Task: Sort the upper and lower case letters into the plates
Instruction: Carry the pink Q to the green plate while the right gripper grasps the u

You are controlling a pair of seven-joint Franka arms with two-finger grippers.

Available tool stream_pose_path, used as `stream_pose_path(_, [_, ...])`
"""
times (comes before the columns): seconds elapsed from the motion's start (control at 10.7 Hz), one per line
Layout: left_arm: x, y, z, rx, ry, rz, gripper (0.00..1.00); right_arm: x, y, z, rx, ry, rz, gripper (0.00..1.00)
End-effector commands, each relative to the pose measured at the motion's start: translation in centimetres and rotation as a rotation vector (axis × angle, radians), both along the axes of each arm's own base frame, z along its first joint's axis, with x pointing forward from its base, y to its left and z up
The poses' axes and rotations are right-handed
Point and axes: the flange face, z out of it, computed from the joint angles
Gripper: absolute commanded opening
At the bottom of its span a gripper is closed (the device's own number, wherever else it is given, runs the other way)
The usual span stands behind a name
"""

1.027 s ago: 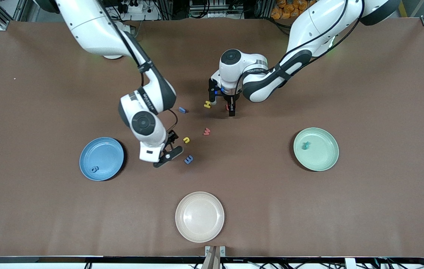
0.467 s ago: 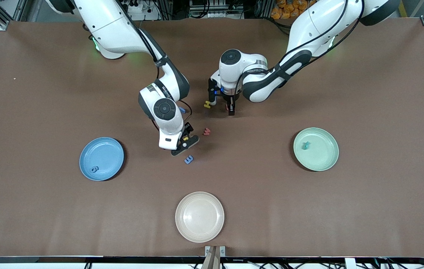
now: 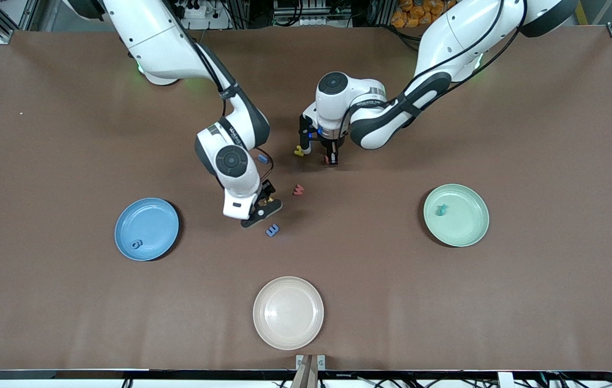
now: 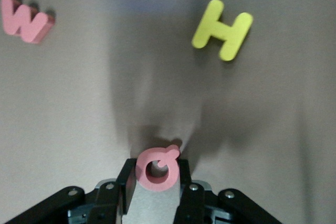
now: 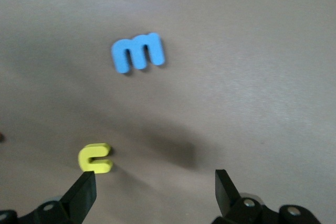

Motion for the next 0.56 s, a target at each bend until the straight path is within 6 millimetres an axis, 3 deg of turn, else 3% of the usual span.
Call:
stream_pose_path(0.0, [4.8,3.7,0.5,-0.002,-0.031,0.058,0.00,-0.3,0.7,0.7,0.017,0.007,-0.008,1.00])
stream_pose_path(0.19, [9.7,8.0,3.4,-0.027,-0.024,0.188,0.00,-0.6,2.4,0.6,0.038,0.008,-0.007,1.00])
stream_pose_path(0.37, [15.2,13.2,7.4,-0.068,-0.004,0.318,0.00,-2.4,5.0,0.2,0.048,0.014,0.024,1.00])
stream_pose_path(0.47, [17.6,15.3,9.2,-0.073,0.015,0.380,0.00,-2.7,5.2,-0.3,0.045,0.017,0.032,1.00])
